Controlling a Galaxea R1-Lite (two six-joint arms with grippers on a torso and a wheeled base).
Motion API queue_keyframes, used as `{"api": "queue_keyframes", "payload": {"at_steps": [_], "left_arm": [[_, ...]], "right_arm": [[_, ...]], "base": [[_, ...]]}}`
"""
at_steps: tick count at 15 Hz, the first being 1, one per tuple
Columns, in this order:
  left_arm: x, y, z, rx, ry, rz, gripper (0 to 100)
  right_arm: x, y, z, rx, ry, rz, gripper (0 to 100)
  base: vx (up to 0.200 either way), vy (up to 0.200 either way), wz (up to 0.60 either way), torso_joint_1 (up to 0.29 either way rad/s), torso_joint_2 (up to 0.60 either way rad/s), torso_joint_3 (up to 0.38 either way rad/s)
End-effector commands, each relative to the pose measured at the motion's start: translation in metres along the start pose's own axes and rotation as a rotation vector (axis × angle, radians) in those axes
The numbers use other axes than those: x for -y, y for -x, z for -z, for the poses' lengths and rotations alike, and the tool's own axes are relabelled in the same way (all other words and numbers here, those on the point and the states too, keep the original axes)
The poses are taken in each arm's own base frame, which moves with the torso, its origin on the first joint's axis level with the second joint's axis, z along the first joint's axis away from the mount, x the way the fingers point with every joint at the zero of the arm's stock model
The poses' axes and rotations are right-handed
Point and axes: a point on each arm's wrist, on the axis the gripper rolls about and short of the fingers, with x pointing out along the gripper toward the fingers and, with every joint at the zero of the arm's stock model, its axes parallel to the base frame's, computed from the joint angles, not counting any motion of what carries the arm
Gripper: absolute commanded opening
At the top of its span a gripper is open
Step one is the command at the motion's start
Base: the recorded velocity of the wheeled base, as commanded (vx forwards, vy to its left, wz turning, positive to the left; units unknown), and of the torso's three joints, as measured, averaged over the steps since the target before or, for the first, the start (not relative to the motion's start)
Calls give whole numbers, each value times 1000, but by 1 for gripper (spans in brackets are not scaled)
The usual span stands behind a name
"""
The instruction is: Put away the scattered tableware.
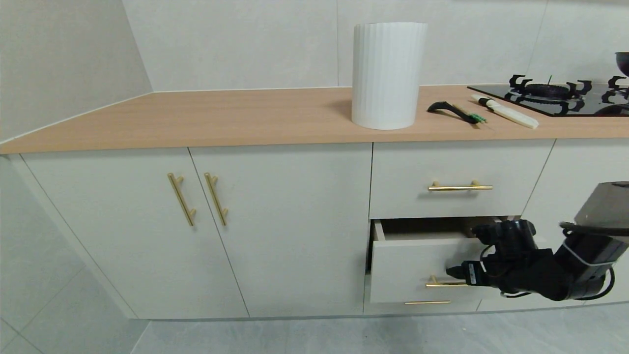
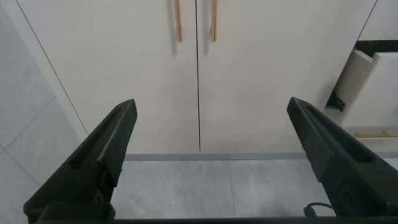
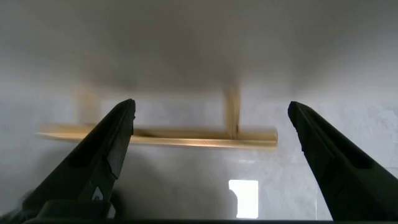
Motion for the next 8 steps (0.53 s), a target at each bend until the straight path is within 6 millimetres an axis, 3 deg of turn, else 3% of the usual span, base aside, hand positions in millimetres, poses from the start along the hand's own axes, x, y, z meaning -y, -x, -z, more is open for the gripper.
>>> {"api": "queue_keyframes", "payload": {"at_steps": [1,4,6,8], "left_arm": [[0,0,0,0,0,-1,100],[0,0,0,0,0,-1,100],[0,0,0,0,0,-1,100],[0,0,0,0,0,-1,100]], "right_arm": [[-10,88,-40,109,8,-83,100],[-26,133,-51,210,43,-128,100],[-36,140,-50,230,60,-147,100],[-39,133,-48,225,66,-139,100]], "base": [[0,0,0,0,0,0],[0,0,0,0,0,0],[0,0,0,0,0,0],[0,0,0,0,0,0]]}}
